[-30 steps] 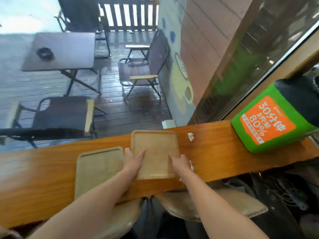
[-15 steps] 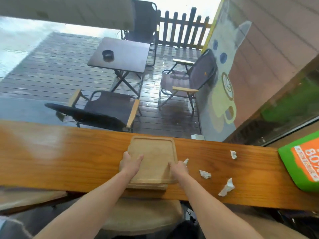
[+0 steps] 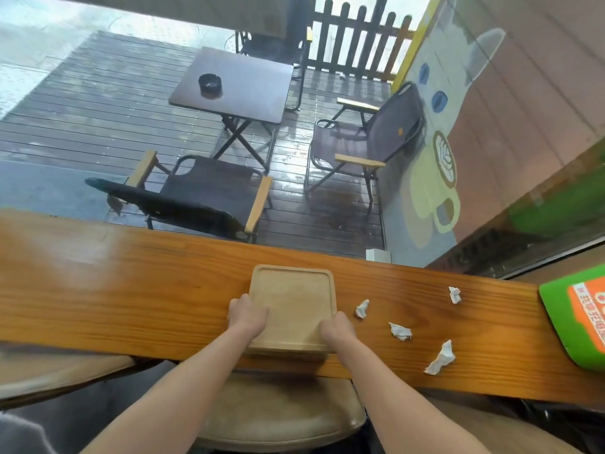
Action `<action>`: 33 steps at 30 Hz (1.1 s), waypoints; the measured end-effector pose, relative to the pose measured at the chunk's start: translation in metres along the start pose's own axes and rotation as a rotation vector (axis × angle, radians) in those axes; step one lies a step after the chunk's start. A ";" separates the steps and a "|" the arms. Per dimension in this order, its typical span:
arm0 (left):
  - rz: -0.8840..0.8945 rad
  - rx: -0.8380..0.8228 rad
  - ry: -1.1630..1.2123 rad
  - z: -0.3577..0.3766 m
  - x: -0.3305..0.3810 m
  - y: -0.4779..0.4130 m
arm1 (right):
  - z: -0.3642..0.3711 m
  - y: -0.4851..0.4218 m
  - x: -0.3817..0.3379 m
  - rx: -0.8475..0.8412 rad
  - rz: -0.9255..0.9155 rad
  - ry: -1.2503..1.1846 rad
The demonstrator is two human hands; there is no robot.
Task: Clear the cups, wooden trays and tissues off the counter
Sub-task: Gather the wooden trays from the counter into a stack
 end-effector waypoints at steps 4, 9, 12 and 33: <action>-0.014 -0.010 -0.057 0.005 -0.002 0.001 | 0.005 0.003 0.000 0.022 0.039 0.012; -0.038 -0.039 -0.140 0.007 -0.004 0.001 | 0.004 0.002 0.003 -0.008 0.095 -0.067; -0.017 -0.079 -0.039 0.006 -0.005 0.000 | 0.004 0.000 0.005 -0.094 0.146 -0.243; -0.129 -0.213 0.123 0.000 -0.018 -0.009 | 0.003 -0.007 0.017 -0.179 0.140 -0.328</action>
Point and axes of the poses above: each hand's wrist, its own y-axis away from the middle knuckle, its own z-axis out of the palm, x = y × z, the point moved 5 cm from there along -y, towards the middle knuckle, and after that the axes turned 3 degrees about x, right-handed, at the moved point
